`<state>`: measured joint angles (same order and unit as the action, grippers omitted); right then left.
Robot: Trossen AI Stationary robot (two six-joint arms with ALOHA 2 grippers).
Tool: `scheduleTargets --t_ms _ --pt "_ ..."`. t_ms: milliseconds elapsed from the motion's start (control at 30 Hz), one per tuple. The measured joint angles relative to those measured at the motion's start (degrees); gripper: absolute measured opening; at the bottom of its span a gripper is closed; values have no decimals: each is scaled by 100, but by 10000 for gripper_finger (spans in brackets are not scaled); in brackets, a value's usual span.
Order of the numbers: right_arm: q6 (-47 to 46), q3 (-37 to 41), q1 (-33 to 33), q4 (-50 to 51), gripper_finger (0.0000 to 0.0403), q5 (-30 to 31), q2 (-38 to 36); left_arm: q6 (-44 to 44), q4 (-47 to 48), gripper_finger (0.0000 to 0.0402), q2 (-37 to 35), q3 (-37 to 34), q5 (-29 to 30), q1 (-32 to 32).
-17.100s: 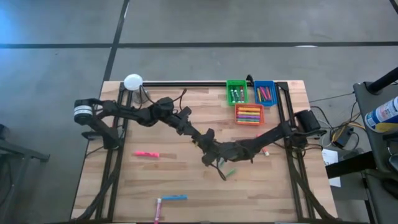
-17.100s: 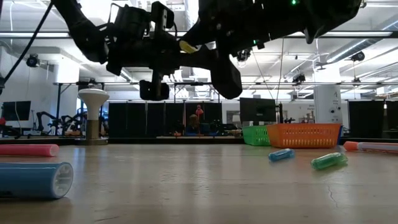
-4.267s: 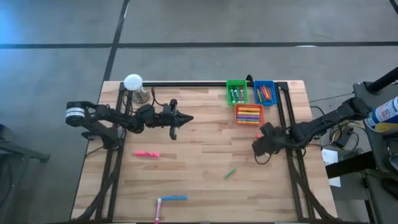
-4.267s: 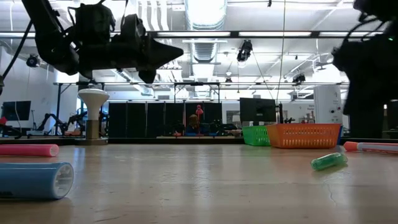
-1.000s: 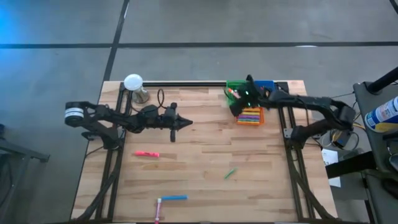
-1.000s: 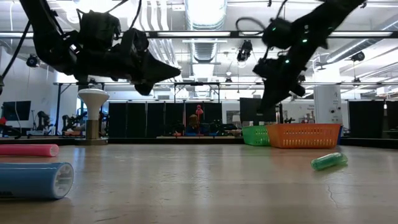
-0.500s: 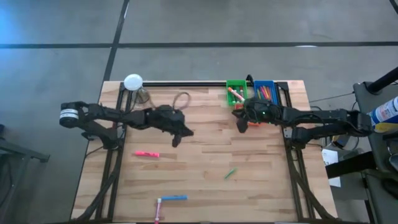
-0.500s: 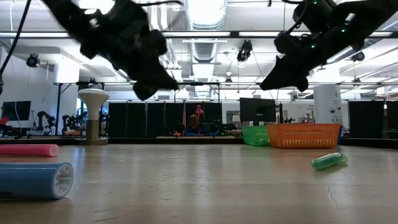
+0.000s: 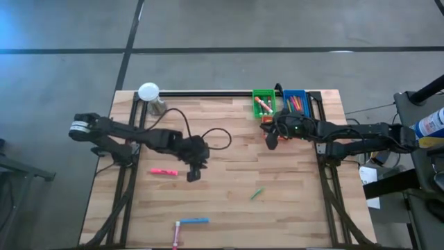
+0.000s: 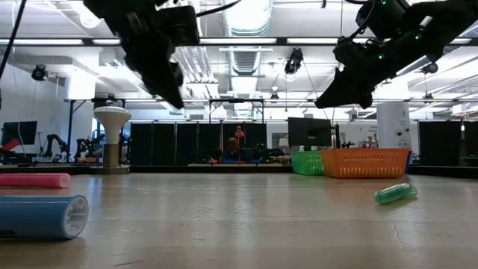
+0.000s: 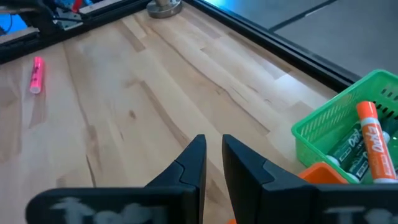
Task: Pick & Place Markers
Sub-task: Put the pink highlighter pen into the orange bin
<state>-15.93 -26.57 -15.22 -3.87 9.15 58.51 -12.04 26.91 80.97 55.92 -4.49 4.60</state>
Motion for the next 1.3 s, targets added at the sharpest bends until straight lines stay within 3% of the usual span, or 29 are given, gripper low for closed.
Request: scheduleTargets --t_ms 267,433,867,1300 --pt "63 0 0 -149 48 -2 143 -617 2444 92 -11 337 337 359" --pt "68 0 0 -152 48 -2 155 -759 3553 92 -318 -57 353 599" --pt "116 0 0 -160 48 -4 157 -974 2979 92 -1104 -1781 183 761" --pt "143 0 0 -297 48 -13 157 -1042 2785 92 -759 -1816 59 767"
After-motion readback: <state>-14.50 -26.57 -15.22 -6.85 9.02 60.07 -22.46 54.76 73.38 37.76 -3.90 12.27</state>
